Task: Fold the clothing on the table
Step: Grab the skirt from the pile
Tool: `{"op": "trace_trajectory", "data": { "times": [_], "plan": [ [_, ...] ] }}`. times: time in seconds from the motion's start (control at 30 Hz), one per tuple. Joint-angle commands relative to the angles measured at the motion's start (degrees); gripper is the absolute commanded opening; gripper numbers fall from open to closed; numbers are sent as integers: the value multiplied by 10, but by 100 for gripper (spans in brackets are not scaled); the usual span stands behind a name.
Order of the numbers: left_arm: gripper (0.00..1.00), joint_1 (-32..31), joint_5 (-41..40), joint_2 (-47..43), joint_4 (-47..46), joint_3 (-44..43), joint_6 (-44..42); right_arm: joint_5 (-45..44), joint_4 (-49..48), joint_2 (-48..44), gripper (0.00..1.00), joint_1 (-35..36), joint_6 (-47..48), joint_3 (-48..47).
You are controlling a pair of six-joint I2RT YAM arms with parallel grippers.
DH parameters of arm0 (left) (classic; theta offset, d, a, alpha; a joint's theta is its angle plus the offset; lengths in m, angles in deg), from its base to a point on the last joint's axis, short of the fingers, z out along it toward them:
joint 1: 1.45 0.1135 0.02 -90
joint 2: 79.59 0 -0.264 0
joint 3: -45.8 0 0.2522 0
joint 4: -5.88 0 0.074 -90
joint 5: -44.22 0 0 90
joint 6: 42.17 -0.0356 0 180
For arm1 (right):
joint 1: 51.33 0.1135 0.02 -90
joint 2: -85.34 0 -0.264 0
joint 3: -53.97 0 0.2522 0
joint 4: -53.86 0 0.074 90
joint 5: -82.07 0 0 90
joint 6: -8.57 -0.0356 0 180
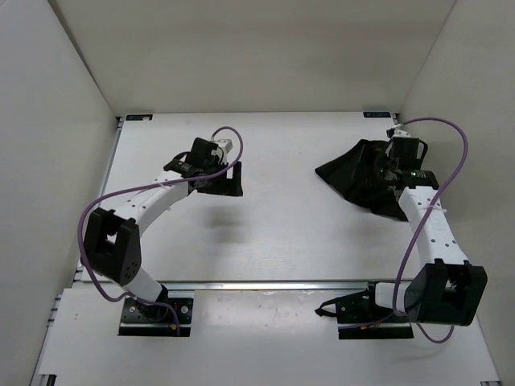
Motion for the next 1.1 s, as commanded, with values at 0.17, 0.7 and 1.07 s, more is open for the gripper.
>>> {"op": "trace_trajectory", "data": {
  "times": [0.17,0.7,1.07],
  "plan": [
    [99,-13,-29,-45,28,36,-17,-39,-10,-16,90,-3,16,47],
    [99,35,6,-20,45,17,-31,-137,-1,252,97,20,117,-172],
    [99,53,5,-5,56,-2,-29,-280,62,418,65,56,96,-293]
  ]
}}
